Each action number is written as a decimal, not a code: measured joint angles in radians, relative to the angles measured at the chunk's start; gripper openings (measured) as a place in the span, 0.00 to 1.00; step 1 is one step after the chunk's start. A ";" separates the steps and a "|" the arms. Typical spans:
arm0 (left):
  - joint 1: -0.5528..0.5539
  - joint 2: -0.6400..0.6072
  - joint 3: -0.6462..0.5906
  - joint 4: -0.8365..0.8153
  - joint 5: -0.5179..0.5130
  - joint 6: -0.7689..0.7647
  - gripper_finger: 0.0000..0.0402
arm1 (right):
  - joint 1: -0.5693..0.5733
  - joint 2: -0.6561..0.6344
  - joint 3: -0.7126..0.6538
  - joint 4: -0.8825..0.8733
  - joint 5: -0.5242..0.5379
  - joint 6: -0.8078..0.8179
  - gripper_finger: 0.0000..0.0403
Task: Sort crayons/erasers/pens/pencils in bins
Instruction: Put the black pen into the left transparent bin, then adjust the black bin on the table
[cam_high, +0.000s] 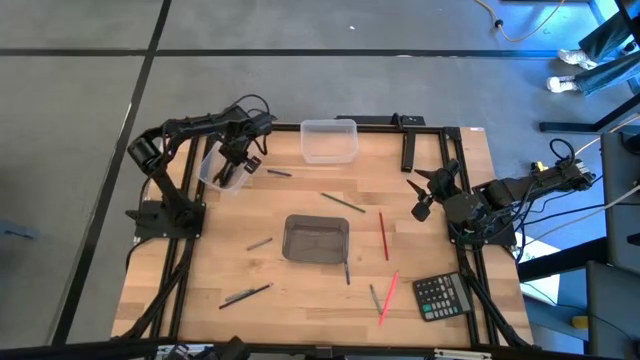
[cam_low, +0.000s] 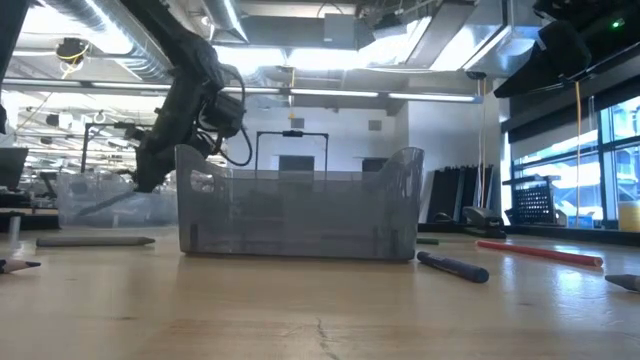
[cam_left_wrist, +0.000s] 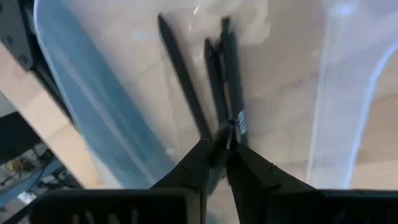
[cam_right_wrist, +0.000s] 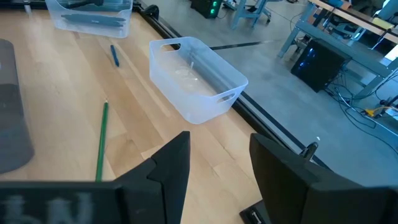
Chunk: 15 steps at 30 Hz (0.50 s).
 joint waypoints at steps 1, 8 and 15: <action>0.000 0.000 0.000 0.015 0.000 0.001 0.13 | 0.000 0.000 0.000 0.000 0.000 0.000 0.42; 0.000 0.000 0.000 0.054 -0.003 0.023 0.22 | 0.000 0.000 0.000 0.000 0.000 0.000 0.42; -0.013 0.000 0.031 0.043 0.009 0.025 0.23 | 0.000 0.000 0.000 0.004 -0.027 0.000 0.42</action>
